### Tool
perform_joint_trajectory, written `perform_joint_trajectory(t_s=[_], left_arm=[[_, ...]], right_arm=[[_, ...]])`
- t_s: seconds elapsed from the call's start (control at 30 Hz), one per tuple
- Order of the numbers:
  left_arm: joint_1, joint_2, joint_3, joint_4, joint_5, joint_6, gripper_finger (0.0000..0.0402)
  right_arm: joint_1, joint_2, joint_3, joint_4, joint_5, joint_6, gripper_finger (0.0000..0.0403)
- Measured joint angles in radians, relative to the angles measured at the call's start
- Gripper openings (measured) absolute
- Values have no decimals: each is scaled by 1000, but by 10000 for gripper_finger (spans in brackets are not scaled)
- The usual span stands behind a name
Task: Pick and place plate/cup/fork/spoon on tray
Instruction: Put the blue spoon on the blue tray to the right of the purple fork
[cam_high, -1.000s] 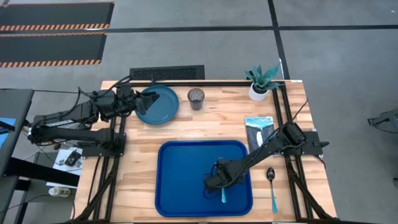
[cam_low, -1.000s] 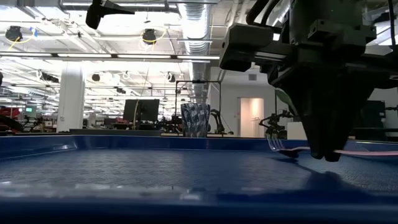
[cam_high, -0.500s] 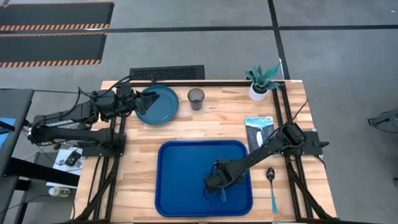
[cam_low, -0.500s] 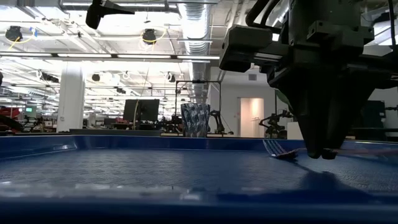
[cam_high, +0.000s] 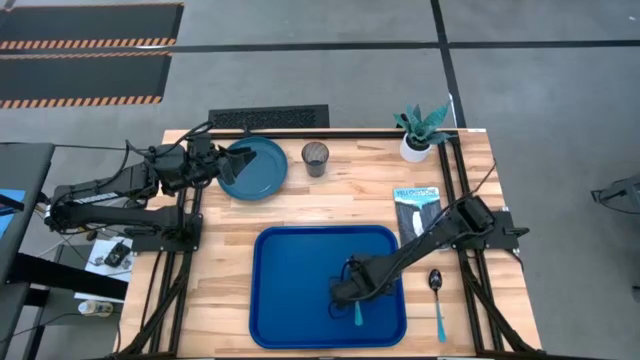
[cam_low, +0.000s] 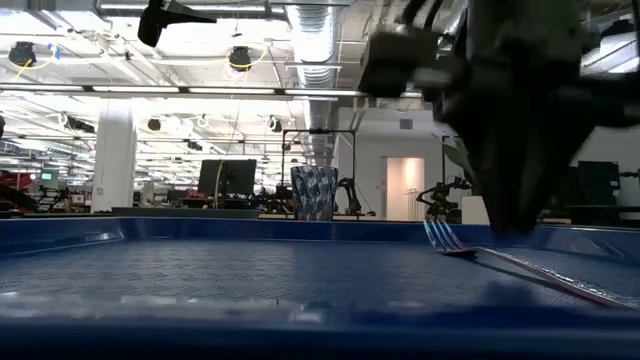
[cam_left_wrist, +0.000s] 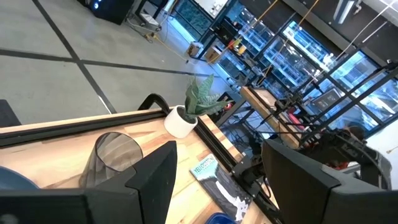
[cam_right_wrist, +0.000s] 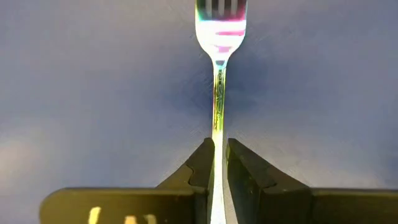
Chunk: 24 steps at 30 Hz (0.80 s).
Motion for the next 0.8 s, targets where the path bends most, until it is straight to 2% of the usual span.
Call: perform_joint_trajectory(t_s=[0.17, 0.33, 0.47, 0.67, 0.8], left_arm=[[0, 0, 0, 0, 2, 0, 222], [0, 0, 0, 1, 16, -5, 222], [0, 0, 0, 0, 32, -5, 222], [0, 0, 0, -8, 33, -6, 222], [0, 0, 0, -20, 79, -8, 222]], right_arm=[[10, -98, 1, -117, 32, -15, 66], [53, -209, 1, -334, 15, -18, 80], [104, -285, 1, -499, -28, 8, 129], [197, -364, 1, -580, -45, 104, 225], [265, -391, -6, -581, -63, 179, 248]])
